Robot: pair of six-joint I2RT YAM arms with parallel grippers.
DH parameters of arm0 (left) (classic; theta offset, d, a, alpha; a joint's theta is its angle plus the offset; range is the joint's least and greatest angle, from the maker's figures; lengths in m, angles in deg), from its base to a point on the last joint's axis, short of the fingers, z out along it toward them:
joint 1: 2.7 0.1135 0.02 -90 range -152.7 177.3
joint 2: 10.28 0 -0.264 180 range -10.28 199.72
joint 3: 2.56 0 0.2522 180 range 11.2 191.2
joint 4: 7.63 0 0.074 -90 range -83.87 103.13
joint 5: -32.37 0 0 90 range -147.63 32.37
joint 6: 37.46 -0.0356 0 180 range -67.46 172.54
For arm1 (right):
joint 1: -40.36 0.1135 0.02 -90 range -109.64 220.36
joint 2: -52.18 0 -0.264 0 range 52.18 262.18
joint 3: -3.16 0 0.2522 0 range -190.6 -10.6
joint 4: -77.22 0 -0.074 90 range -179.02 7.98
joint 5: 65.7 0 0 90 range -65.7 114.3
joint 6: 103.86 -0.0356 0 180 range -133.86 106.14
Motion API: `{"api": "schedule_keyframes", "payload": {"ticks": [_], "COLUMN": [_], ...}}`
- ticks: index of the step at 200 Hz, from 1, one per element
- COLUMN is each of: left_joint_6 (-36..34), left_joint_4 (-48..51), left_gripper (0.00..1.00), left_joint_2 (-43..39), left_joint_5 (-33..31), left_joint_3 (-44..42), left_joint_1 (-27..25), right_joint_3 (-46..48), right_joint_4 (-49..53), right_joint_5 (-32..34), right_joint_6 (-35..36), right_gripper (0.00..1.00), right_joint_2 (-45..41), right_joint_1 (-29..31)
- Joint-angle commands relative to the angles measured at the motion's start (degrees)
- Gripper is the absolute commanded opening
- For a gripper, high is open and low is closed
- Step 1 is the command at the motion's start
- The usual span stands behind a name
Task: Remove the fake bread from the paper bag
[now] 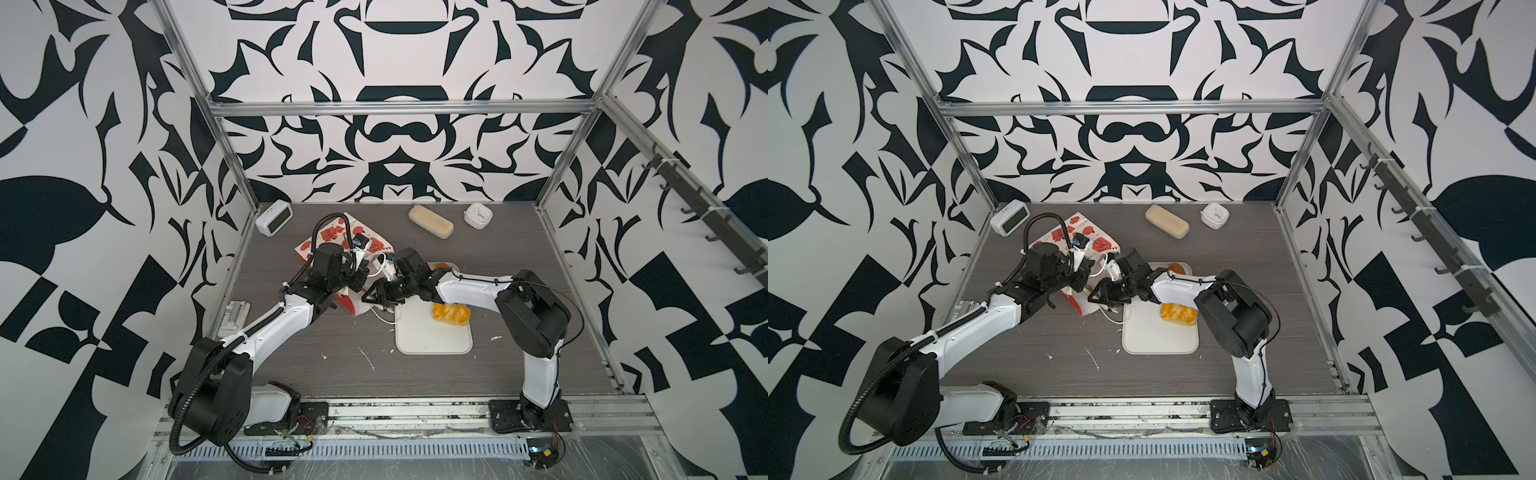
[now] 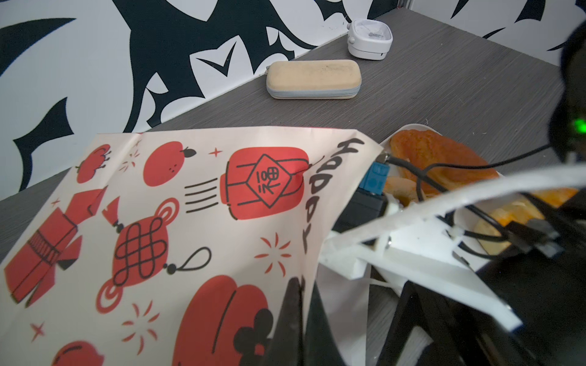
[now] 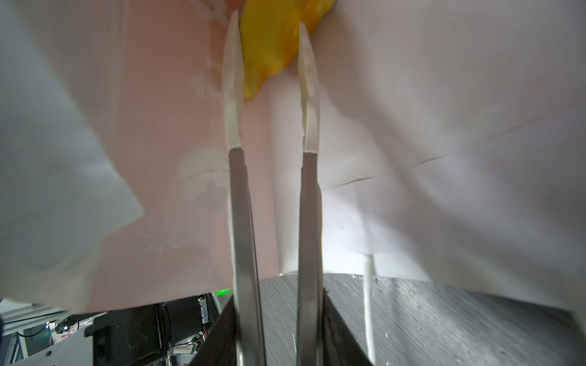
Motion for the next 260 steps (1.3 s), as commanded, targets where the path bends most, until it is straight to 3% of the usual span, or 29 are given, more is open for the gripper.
{"api": "schedule_keyframes", "payload": {"ticks": [1, 23, 79, 121, 260], "left_joint_6": [-0.2, -0.3, -0.7, -0.9, -0.7], "left_joint_4": [-0.2, 0.0, 0.8, 1.2, 0.6], "left_gripper": [0.0, 0.0, 0.0, 0.0, 0.0], "left_joint_2": [0.4, 0.3, -0.1, -0.1, 0.7], "left_joint_5": [2.3, 2.1, 1.1, 0.3, -0.9], "left_joint_3": [1.9, 1.9, 1.9, 1.8, 1.6], "left_joint_1": [-0.2, -0.2, -0.2, -0.2, -0.2], "right_joint_3": [-2.8, -2.9, -0.2, 4.2, 18.6], "right_joint_4": [-2.7, -3.2, -5.1, -4.7, -1.2], "right_joint_5": [1.7, 1.8, 2.5, 4.7, 7.9], "right_joint_6": [-1.4, -1.7, -2.0, -0.6, 1.3], "right_gripper": [0.38, 0.34, 0.15, 0.09, 0.03], "right_joint_2": [-0.4, 0.0, -1.7, -5.9, -23.8], "right_joint_1": [-0.1, -0.1, -0.3, -1.2, -3.1]}}
